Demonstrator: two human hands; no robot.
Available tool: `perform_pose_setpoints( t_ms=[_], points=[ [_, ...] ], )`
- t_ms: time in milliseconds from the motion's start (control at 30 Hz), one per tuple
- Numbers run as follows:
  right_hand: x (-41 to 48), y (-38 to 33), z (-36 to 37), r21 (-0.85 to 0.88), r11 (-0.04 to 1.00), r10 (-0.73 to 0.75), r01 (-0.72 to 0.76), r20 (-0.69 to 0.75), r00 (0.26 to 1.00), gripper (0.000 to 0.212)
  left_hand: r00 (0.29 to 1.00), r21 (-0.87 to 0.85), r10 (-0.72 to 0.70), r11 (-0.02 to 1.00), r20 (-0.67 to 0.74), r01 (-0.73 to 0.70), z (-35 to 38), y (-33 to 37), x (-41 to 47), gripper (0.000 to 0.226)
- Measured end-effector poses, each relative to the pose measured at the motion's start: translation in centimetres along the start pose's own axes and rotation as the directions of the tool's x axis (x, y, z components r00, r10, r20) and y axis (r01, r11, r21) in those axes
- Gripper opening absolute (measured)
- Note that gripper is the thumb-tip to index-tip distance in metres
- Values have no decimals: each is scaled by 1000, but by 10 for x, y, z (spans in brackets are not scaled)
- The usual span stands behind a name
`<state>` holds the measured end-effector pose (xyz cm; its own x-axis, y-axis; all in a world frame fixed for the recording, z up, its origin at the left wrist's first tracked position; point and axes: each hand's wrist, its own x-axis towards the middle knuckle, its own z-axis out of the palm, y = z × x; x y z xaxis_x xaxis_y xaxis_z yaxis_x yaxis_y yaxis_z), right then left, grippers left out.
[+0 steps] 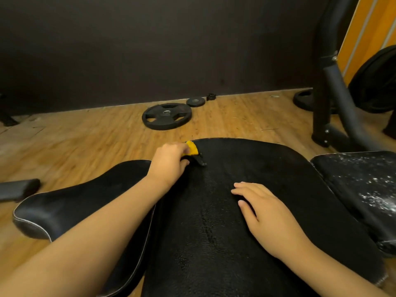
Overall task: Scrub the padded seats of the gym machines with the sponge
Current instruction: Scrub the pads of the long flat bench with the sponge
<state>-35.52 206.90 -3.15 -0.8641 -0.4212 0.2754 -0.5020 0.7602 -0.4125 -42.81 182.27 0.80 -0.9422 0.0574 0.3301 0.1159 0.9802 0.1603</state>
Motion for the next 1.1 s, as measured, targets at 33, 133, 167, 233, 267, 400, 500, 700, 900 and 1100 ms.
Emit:
perform_pose_setpoints(
  t_ms=[33,133,167,233,267,400,500,700,900,1100],
  points=[
    [0,1,1,11,1000,-4,4,-4,1000,35,1000,-1,-13,1000,-5,13,2,-5,11,22],
    [2,3,3,39,999,2,-1,-19,1000,33,998,-3,-51,999,-20,51,7,-15,38,24],
    [3,3,4,45,999,5,-4,-22,1000,32,998,1,-64,998,-10,64,7,-18,46,26],
    [2,4,5,51,999,7,-5,-25,1000,31,995,7,-90,996,40,90,5,-21,59,30],
    [3,4,5,53,999,7,-5,-26,1000,31,993,3,-97,995,69,98,4,-21,63,29],
    [2,4,3,58,998,3,-2,-28,1000,30,993,-36,-72,996,97,76,-2,-23,48,21],
    [1,3,2,59,998,4,-2,-28,1000,30,994,-50,-52,997,95,57,-7,-28,17,20],
    [1,1,-2,86,996,12,-12,4,1000,32,984,-83,15,997,175,-1,-29,-28,-43,24],
    [0,33,-26,160,987,6,-17,68,998,30,944,-186,279,951,178,-246,-39,4,-86,26],
    [-9,74,-35,9,987,159,-159,-15,987,31,943,-164,323,938,80,-307,-21,15,-57,24]
  ],
)
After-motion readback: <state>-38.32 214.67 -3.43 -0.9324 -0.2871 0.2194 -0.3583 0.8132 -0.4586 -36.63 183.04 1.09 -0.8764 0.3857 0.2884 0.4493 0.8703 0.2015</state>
